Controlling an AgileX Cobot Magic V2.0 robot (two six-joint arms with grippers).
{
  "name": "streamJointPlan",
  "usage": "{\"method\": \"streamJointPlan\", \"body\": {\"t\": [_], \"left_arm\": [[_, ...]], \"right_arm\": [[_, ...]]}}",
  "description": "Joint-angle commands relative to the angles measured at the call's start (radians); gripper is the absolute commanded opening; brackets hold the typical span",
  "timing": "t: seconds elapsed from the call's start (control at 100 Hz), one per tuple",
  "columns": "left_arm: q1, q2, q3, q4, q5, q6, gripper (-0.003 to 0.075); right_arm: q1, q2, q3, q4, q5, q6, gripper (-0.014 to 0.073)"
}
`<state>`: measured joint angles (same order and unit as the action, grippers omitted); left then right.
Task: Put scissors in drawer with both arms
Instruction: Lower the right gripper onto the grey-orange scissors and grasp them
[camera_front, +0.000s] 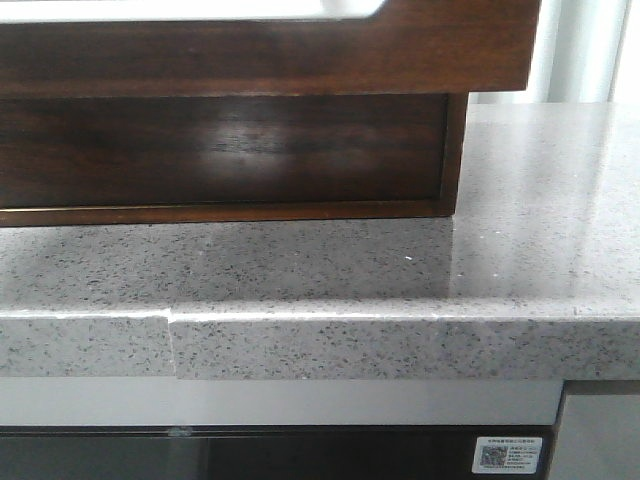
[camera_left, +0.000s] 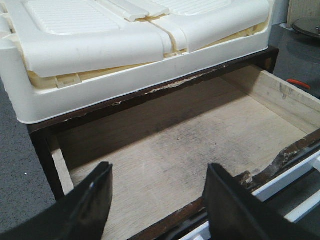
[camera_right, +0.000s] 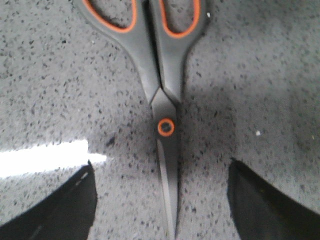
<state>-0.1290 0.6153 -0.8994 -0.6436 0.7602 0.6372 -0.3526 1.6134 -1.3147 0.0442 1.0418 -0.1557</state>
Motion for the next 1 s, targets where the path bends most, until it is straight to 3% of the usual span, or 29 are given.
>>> {"method": "streamJointPlan", "body": {"t": [0.0,0.6,0.82,0.99], "left_arm": [[-0.01,0.009,-0.027,-0.034,-0.069,0.001,0.0389],[-0.01,0.009,-0.027,-0.034,-0.069,0.001,0.0389],[-0.01,0.009,-0.027,-0.03,-0.069,0.001,0.0389],[-0.01,0.009,-0.027,-0.03,-0.069,0.001,0.0389]], "right_arm": [[-0.003,0.007,-0.065,0.002,0.003,-0.03,0.0396],[-0.003,0.131,-0.126,0.002,0.03,-0.06,0.036],[-0.003,0.131,-0.126,0.002,0.036,-0.067,0.0162],[-0.003,0.131,-0.126,0.002,0.042,-0.072,0.0073]]}}
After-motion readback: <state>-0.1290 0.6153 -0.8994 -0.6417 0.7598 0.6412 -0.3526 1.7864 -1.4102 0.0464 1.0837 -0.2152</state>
